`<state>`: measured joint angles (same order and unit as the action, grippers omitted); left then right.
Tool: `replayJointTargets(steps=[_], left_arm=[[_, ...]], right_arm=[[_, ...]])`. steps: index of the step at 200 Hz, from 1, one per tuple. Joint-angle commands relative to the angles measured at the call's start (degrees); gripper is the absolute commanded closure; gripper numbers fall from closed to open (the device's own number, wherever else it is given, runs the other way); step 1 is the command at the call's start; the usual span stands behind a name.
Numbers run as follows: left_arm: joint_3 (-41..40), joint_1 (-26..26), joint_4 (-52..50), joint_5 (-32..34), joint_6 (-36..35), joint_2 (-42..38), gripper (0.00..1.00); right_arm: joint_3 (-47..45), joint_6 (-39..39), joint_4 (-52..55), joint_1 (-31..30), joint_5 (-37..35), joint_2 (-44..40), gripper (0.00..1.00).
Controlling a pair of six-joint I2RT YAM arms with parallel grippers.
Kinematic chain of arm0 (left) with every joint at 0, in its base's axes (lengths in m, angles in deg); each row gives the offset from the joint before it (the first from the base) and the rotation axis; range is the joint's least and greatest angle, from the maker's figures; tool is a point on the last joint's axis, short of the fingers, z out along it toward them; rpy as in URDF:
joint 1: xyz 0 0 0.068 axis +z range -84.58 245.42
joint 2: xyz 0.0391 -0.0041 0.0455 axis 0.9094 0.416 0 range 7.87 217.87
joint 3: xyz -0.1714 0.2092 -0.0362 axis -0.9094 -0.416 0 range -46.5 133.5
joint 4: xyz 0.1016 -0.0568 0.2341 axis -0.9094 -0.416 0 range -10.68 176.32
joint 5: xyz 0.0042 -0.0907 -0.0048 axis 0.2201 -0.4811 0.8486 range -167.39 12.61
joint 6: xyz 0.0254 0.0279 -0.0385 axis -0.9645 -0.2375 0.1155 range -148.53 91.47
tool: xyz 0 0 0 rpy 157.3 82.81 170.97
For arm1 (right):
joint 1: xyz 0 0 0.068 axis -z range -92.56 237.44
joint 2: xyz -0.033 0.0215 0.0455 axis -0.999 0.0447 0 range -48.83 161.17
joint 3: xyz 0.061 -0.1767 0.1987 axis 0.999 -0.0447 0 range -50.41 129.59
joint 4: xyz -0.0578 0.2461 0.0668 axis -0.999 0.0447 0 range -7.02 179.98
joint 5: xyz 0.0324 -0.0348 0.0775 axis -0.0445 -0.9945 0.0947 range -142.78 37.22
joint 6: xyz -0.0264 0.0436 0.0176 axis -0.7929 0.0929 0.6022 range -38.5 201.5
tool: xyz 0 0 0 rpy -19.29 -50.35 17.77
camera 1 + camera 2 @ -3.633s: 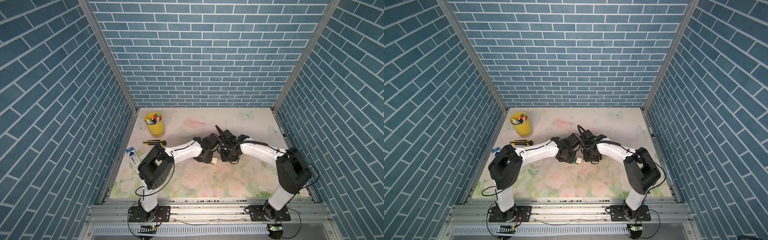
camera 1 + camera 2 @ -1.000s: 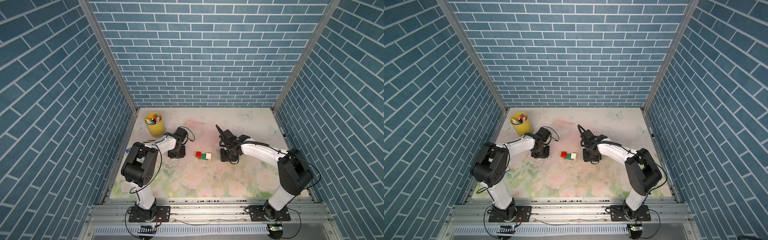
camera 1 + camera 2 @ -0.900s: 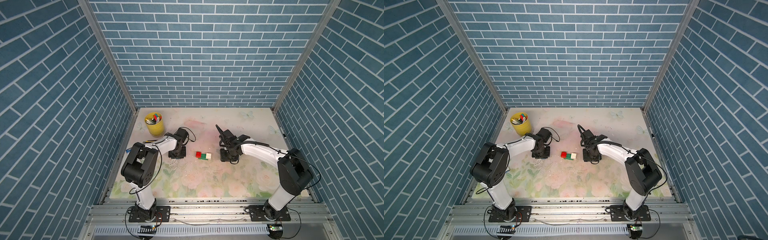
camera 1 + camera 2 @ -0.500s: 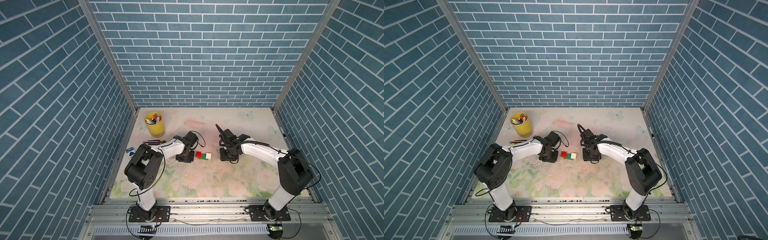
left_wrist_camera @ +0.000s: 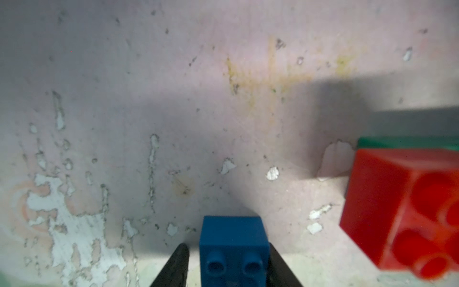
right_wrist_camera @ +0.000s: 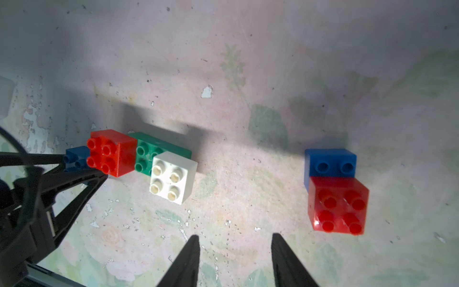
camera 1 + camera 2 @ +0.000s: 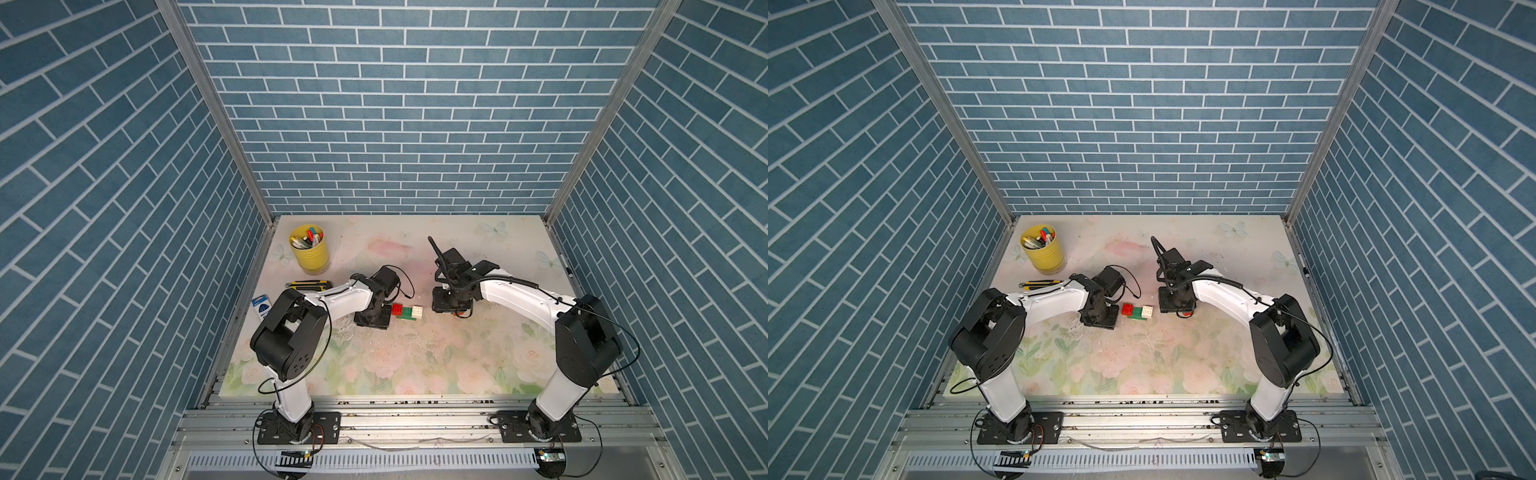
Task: Assemble the letter y with lego
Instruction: Pick up the lego brick from the center of the board.
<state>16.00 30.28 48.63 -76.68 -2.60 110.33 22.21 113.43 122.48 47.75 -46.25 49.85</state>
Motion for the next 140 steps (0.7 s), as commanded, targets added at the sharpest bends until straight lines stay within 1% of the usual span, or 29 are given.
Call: replayJointTargets(steps=[1,36,60,78,96,111,140], left_arm=[[-1.73,-0.15,-2.25,1.72,0.15,-1.37,0.5],[-2.91,-0.11,-1.94,2.5,0.49,-2.56,0.5],[-3.13,-0.13,-2.32,2.43,0.52,-3.32,0.5],[-3.51,-0.11,-2.47,1.91,0.72,-4.81,0.49],[-4.01,-0.11,-2.64,0.93,1.16,-7.02,0.46],[-4.39,-0.23,-2.69,0.31,1.5,-9.11,0.45],[-4.93,-0.2,-4.09,0.54,1.96,-12.73,0.45]], right_arm=[[2.44,-2.02,0.57,0.22,1.57,1.72,0.51],[4.95,-2.89,0.56,0.22,3.19,3.88,0.5],[6.56,-3.9,0.29,0.22,5.5,5.57,0.48],[8.2,-5.03,0.44,0.24,7.62,6.85,0.44],[10.0,-6.53,1.22,0.22,8.32,8.05,0.39],[11.95,-7.66,1.99,0.22,8.83,9.39,0.37],[15.61,-9.06,2.41,0.22,12.42,12.75,0.32]])
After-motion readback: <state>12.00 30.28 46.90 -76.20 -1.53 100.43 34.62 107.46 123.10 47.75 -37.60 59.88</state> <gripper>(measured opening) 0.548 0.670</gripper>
